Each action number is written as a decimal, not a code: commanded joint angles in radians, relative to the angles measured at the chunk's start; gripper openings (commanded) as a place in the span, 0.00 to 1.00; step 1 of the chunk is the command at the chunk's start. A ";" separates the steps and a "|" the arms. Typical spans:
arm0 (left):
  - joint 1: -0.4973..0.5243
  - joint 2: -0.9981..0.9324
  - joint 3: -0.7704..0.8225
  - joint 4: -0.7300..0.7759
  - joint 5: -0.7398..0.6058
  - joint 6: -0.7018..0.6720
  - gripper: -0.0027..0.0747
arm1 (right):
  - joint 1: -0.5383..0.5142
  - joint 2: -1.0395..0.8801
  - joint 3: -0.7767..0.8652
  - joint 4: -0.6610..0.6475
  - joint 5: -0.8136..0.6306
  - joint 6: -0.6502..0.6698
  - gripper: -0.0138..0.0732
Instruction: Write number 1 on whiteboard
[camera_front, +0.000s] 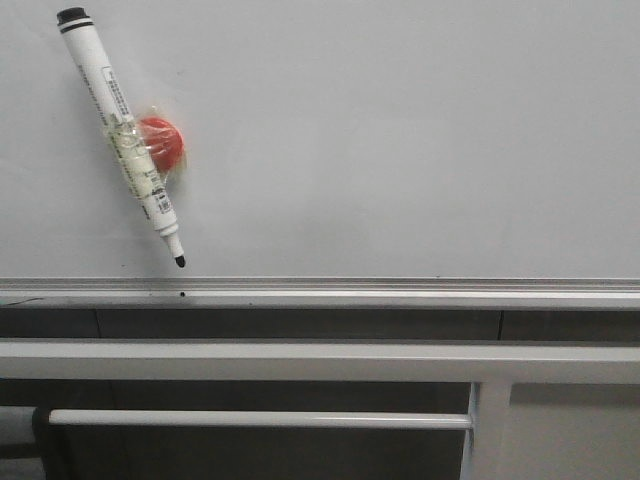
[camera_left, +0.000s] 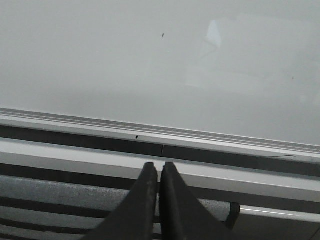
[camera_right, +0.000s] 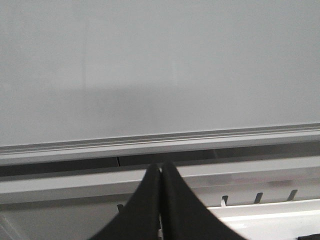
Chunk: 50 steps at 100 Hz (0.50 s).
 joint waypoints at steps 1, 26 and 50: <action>0.002 -0.023 0.006 -0.013 -0.058 -0.001 0.01 | -0.005 -0.019 0.024 -0.004 -0.017 -0.013 0.09; 0.002 -0.023 0.006 -0.013 -0.058 -0.001 0.01 | -0.005 -0.019 0.024 -0.004 -0.017 -0.013 0.09; 0.002 -0.023 0.006 -0.013 -0.083 -0.001 0.01 | -0.005 -0.019 0.024 -0.004 -0.017 -0.013 0.09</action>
